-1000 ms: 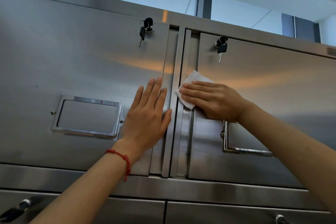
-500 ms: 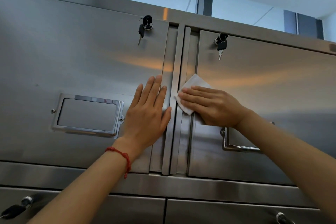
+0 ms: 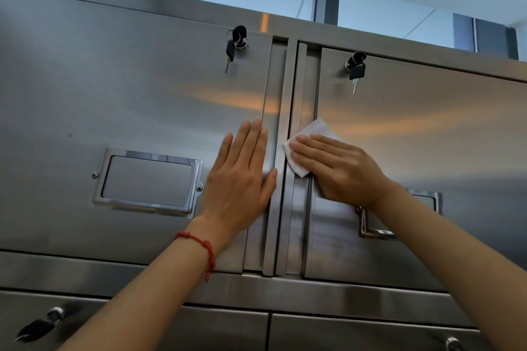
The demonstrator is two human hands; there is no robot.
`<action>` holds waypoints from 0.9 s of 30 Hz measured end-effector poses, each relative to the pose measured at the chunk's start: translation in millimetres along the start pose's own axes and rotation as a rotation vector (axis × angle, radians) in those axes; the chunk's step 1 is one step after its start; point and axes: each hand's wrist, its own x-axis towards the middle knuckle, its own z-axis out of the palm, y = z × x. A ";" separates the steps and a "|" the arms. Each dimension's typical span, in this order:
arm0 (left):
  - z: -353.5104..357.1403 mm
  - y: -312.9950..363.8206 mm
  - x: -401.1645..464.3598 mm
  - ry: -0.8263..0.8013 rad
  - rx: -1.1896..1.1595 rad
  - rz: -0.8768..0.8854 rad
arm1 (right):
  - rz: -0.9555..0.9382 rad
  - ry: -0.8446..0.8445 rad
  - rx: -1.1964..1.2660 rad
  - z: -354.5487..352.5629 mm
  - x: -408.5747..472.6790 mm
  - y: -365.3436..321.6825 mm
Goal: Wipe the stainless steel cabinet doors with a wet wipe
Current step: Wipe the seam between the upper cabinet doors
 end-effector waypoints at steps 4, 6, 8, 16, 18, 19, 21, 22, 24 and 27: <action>1.5 -0.7 -0.6 -0.005 -0.005 -0.002 | 0.042 0.014 -0.026 -1.2 10.4 6.9; 1.6 -1.0 -0.5 -0.001 0.002 0.001 | 0.062 0.015 -0.021 -0.6 10.8 3.8; 1.8 -0.8 -0.3 0.004 0.009 0.005 | 0.052 0.005 -0.004 -1.0 6.6 -1.5; 2.3 -0.8 -0.5 -0.010 0.010 0.001 | 0.073 -0.002 -0.028 -2.9 12.7 3.3; 1.9 -1.1 -0.7 -0.011 0.009 0.002 | 0.077 -0.008 -0.017 -2.4 10.0 -0.8; 1.5 -1.2 -0.8 -0.011 0.010 0.003 | 0.066 -0.008 -0.011 -2.5 7.5 -3.4; 1.0 -1.1 -0.8 -0.010 0.016 0.006 | 0.034 -0.006 -0.009 -4.3 5.1 -5.5; 0.8 -0.6 -0.9 -0.009 0.016 0.008 | 0.023 -0.009 -0.014 -5.4 5.6 -4.3; 1.0 -0.5 -1.0 -0.006 0.014 0.009 | 0.024 -0.014 -0.031 -5.7 9.2 0.6; 1.5 -0.3 -0.7 -0.002 0.011 0.006 | 0.054 -0.020 -0.046 -4.0 13.6 3.5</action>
